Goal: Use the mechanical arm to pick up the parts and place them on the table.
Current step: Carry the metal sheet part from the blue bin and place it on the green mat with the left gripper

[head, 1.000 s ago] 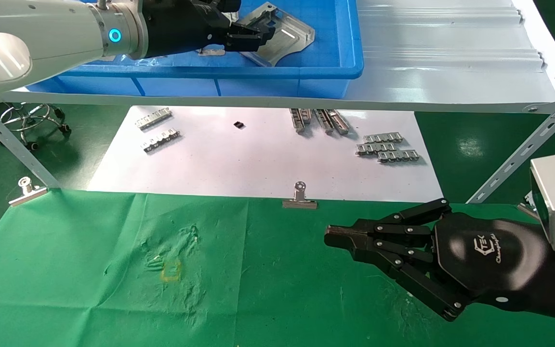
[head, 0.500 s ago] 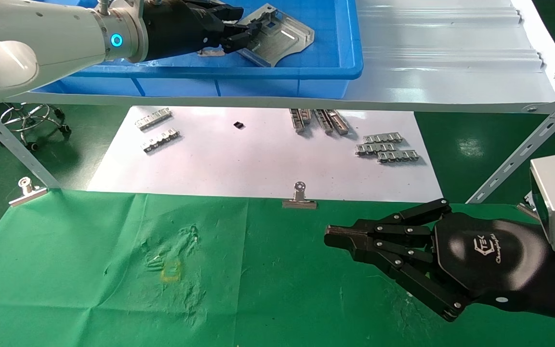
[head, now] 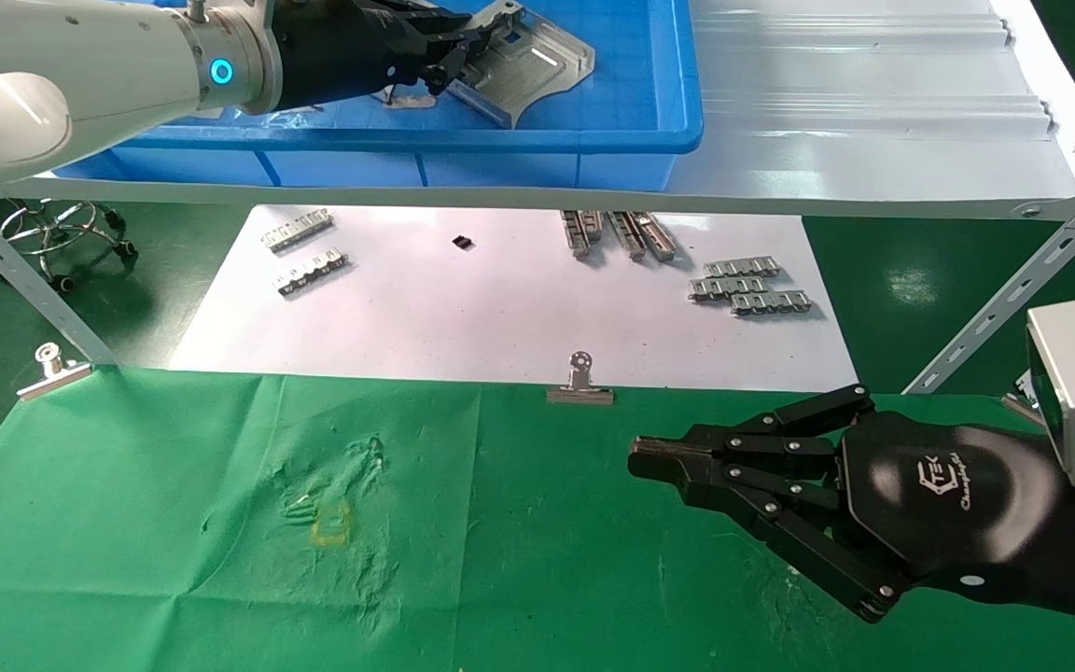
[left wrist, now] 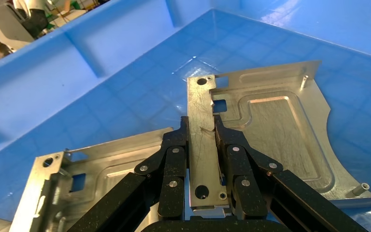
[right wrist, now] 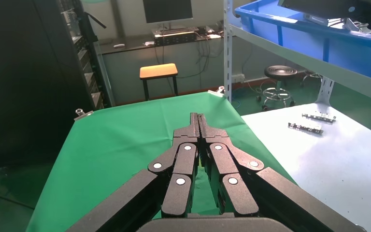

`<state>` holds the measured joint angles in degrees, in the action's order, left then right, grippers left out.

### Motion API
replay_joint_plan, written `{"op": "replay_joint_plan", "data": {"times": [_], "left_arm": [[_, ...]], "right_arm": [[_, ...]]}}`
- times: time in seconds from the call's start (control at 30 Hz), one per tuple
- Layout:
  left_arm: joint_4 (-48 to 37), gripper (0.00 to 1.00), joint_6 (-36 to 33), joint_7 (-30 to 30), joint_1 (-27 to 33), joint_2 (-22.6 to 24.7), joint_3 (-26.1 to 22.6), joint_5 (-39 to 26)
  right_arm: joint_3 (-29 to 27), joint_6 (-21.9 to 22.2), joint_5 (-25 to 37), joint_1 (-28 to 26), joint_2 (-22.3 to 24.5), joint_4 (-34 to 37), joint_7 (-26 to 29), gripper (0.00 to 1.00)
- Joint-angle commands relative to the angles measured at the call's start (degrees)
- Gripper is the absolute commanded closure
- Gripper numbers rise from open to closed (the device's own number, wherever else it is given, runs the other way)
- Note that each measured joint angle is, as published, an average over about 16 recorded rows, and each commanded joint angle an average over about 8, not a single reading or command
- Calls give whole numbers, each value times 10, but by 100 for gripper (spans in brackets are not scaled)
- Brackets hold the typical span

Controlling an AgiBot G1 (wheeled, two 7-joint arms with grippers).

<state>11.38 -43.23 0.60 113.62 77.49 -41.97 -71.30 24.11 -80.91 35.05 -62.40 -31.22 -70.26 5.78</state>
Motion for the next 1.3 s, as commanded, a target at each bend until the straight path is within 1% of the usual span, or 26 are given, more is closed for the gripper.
{"op": "replay_joint_plan", "data": {"times": [0.03,0.23,0.4,0.5,0.77,1.0,1.13,1.3], "left_arm": [[0,100,3,-1,2,0,-2,3],[-12,100,-8,-8,19,-10,9,28],[-20,100,-51,-26,36,-32,22,49],[-17,100,-103,-46,43,-58,30,62],[5,100,-288,-122,47,-146,52,100],[14,100,-431,-187,41,-200,57,115],[34,100,-474,-223,30,-222,50,118],[100,100,-486,-256,-5,-258,33,142]], "right_arm": [[0,0,0,0,0,0,0,100],[0,0,0,0,0,0,0,100],[0,0,0,0,0,0,0,100],[0,0,0,0,0,0,0,100],[0,0,0,0,0,0,0,100],[0,0,0,0,0,0,0,100],[0,0,0,0,0,0,0,100],[0,0,0,0,0,0,0,100]]}}
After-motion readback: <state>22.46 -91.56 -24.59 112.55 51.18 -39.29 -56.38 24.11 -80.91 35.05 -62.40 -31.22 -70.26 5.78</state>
